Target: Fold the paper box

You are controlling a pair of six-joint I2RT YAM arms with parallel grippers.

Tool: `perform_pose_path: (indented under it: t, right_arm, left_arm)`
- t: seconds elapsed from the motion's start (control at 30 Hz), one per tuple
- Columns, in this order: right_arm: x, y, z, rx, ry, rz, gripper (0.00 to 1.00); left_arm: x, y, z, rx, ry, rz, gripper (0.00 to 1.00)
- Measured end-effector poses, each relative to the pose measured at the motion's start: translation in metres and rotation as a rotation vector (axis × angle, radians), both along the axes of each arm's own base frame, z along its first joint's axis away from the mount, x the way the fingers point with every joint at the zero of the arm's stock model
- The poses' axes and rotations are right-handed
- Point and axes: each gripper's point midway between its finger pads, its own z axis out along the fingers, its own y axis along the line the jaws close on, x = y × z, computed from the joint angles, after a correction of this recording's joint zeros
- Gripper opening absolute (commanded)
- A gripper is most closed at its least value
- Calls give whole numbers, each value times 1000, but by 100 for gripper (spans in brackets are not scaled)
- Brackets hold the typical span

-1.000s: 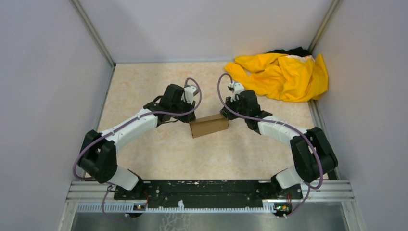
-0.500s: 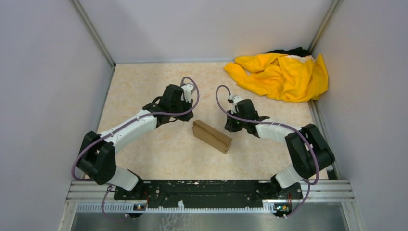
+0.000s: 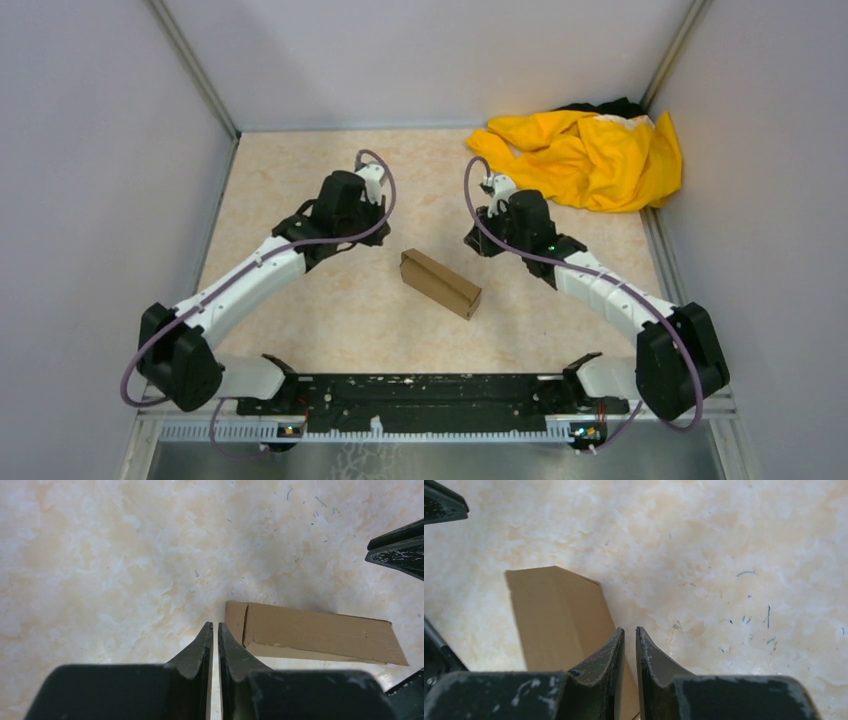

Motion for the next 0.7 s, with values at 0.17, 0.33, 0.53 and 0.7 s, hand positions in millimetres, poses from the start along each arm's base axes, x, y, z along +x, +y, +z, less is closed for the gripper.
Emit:
perform_pose_path:
  t: [0.17, 0.33, 0.53, 0.7]
  right_arm:
    - [-6, 17, 35, 64, -61, 100, 8]
    - [-20, 46, 49, 80, -60, 237, 9]
    - [-23, 64, 39, 86, 14, 301, 9]
    - [-27, 73, 39, 67, 42, 328, 9]
  left_arm:
    - [-13, 9, 30, -83, -41, 54, 6]
    - [-42, 10, -1, -160, 40, 75, 4]
    - [-81, 8, -64, -199, 191, 93, 4]
    - [-87, -4, -73, -279, 206, 88, 4]
